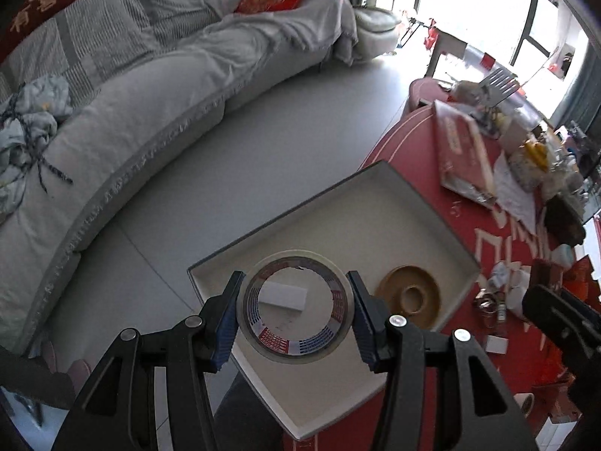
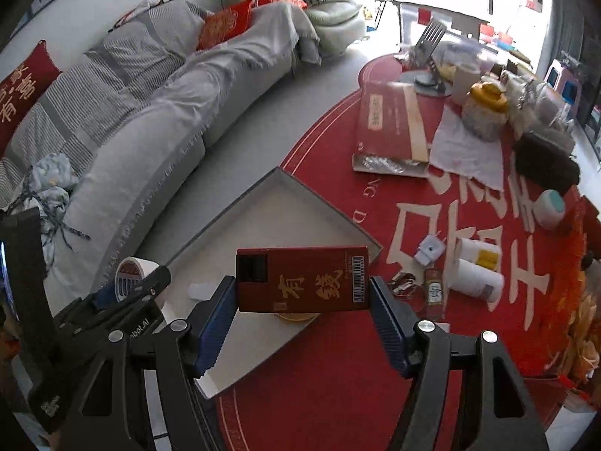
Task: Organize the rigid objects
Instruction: 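Carry the tape roll with the left gripper while the right carries the red box to the white box, then release the tape roll with the left gripper while the right drops the red box onto the ring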
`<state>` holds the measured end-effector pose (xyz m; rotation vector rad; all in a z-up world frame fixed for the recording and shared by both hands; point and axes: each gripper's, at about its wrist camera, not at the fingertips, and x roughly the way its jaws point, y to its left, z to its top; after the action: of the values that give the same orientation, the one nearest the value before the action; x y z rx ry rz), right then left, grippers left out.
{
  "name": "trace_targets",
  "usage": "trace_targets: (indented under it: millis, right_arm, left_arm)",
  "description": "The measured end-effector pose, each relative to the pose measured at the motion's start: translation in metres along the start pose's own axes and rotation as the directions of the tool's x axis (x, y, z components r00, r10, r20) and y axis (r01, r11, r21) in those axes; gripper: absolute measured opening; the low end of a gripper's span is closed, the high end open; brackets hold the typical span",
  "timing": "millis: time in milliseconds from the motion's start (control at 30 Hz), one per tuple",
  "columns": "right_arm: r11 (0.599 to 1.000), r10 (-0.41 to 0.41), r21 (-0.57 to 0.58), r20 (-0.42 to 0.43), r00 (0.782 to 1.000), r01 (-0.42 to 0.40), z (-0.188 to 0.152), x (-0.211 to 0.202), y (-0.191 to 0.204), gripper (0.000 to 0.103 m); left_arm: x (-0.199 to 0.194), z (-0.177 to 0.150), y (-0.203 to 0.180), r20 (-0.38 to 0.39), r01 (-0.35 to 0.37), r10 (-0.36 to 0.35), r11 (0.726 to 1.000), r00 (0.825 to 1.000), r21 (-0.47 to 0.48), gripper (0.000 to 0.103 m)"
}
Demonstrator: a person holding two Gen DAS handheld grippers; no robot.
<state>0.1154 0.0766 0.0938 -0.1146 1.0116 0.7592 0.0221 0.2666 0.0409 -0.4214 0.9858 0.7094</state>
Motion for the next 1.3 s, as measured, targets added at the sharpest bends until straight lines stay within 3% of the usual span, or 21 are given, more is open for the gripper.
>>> trace_targets:
  millis: [1300]
  right_arm:
    - [1.000, 0.001, -0.027, -0.136, 0.991, -0.005, 0.016, 0.092, 0.004, 0.070]
  left_arm:
    - [0.066, 0.003, -0.007, -0.130, -0.032, 0.035, 0.999, 0.991, 0.024, 0.056]
